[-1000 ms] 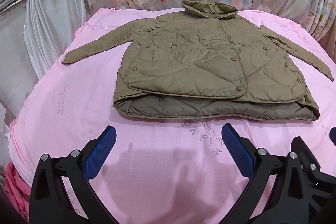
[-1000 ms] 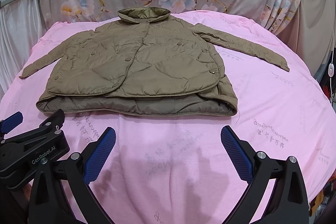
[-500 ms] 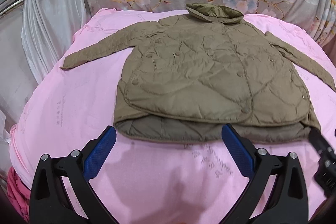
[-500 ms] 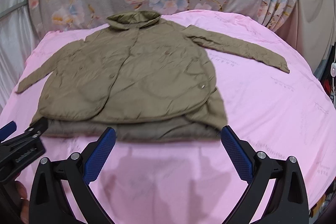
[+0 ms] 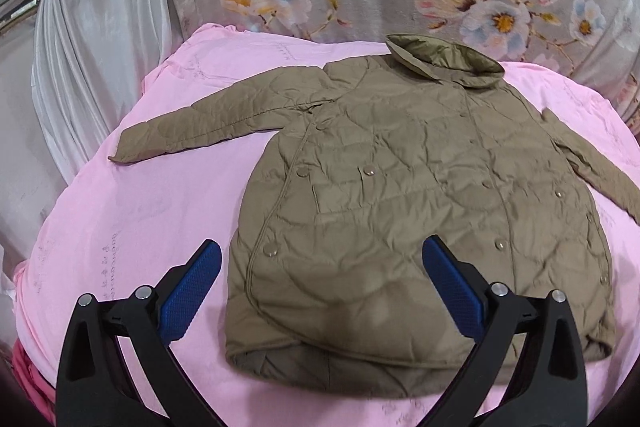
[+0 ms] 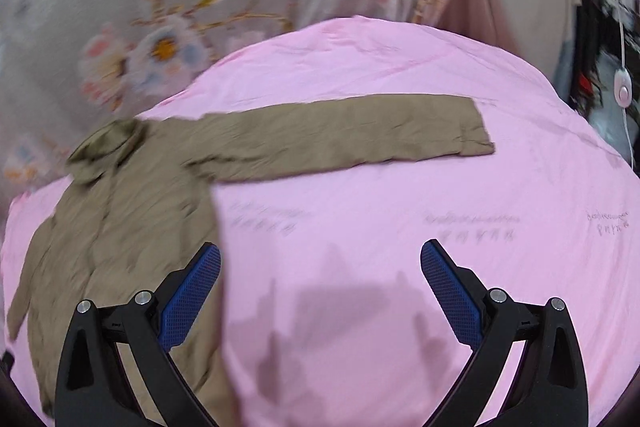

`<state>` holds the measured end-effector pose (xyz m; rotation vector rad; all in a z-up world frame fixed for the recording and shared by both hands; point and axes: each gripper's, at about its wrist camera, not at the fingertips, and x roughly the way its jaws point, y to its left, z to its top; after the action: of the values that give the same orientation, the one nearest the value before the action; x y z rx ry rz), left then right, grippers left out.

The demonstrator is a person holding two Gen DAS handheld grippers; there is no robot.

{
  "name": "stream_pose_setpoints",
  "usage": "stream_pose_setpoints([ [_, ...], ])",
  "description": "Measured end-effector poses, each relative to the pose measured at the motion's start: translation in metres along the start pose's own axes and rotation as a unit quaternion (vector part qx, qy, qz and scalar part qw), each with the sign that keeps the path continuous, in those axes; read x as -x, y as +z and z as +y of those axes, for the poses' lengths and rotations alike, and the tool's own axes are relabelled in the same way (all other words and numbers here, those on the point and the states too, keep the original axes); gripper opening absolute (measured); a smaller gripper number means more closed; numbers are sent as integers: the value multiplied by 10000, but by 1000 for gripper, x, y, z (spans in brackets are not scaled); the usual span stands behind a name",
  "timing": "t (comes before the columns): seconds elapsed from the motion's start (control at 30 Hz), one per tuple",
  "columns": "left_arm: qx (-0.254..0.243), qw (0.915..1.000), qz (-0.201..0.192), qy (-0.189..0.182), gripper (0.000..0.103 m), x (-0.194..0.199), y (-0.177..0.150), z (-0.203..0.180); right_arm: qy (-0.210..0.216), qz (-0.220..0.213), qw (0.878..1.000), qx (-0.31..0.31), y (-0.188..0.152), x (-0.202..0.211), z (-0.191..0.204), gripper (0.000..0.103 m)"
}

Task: Fold large clothes
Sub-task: 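Grasp the jacket sleeve with the right gripper and lift it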

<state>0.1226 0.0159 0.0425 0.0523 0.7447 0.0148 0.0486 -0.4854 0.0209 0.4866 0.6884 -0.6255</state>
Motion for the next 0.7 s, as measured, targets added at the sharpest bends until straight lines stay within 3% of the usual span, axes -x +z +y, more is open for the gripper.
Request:
stream_pose_setpoints([
  [0.13, 96, 9999, 84, 0, 98, -20, 10, 3, -292, 28, 9983, -503, 32, -44, -42, 98],
  [0.3, 92, 9998, 102, 161, 98, -41, 18, 2, -187, 155, 9895, -1424, 54, -87, -87, 97],
  [0.4, 82, 9995, 209, 200, 98, -56, 22, 1, -190, 264, 9835, -1781, 59, -110, -102, 91],
  [0.57, 101, 9990, 354, 255, 98, -76, 25, 3, -93, 319, 9700, -2410, 60, -134, -121, 65],
  [0.6, 115, 9988, 385, 265, 98, -79, 25, 3, -192, 276, 9705, -2388, 63, -136, -121, 47],
  [0.63, 140, 9986, 424, 290, 98, -83, 25, 5, -263, 314, 9712, -2348, 66, -139, -120, 23],
  [0.7, 190, 9982, 473, 314, 98, -89, 27, 8, -181, 364, 9699, -2400, 73, -144, -119, 7],
])
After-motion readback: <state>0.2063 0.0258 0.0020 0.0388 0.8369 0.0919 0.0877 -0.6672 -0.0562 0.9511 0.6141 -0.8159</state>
